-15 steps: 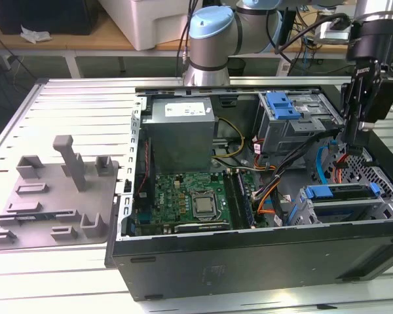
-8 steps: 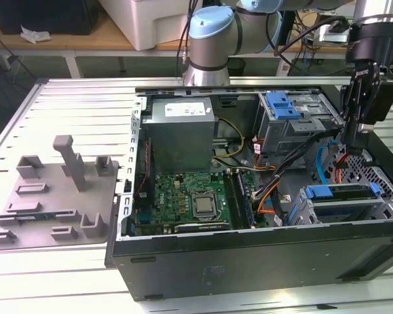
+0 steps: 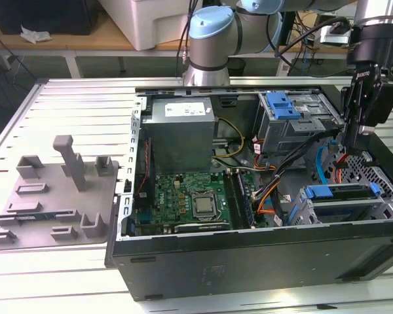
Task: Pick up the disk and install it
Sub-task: 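Insert the first disk wire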
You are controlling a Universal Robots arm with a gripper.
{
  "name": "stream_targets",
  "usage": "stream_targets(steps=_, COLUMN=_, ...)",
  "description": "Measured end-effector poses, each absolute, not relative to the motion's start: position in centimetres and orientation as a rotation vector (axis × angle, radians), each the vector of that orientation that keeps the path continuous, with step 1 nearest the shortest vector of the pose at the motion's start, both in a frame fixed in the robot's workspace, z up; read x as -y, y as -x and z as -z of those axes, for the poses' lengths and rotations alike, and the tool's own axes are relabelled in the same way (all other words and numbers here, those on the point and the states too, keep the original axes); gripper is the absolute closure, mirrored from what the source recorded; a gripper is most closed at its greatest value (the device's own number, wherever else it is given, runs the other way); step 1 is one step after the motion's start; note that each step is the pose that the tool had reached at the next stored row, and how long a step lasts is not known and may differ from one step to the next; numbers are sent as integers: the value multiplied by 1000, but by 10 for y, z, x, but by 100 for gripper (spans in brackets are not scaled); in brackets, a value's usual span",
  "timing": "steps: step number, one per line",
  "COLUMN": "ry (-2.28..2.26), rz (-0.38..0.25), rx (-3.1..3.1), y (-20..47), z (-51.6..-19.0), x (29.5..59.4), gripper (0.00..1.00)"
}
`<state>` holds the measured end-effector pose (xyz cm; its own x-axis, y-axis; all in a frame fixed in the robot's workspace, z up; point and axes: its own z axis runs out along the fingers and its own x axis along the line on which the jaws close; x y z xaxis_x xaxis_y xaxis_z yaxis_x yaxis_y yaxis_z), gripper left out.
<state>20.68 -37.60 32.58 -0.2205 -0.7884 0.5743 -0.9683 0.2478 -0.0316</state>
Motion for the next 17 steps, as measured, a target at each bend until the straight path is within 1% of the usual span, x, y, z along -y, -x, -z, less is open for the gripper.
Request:
stream_targets(steps=2, ry=-1598, rz=-543, rx=2079, y=-207, z=-326, x=376, gripper=57)
stream_targets(steps=6, ry=-1595, rz=-544, rx=2072, y=-207, z=-325, x=376, gripper=82)
stream_targets(steps=13, ry=-1583, rz=-556, rx=2055, y=-208, z=-323, x=372, gripper=82)
stream_targets(steps=17, ry=-1573, rz=-568, rx=2042, y=-208, z=-321, x=362, gripper=82)
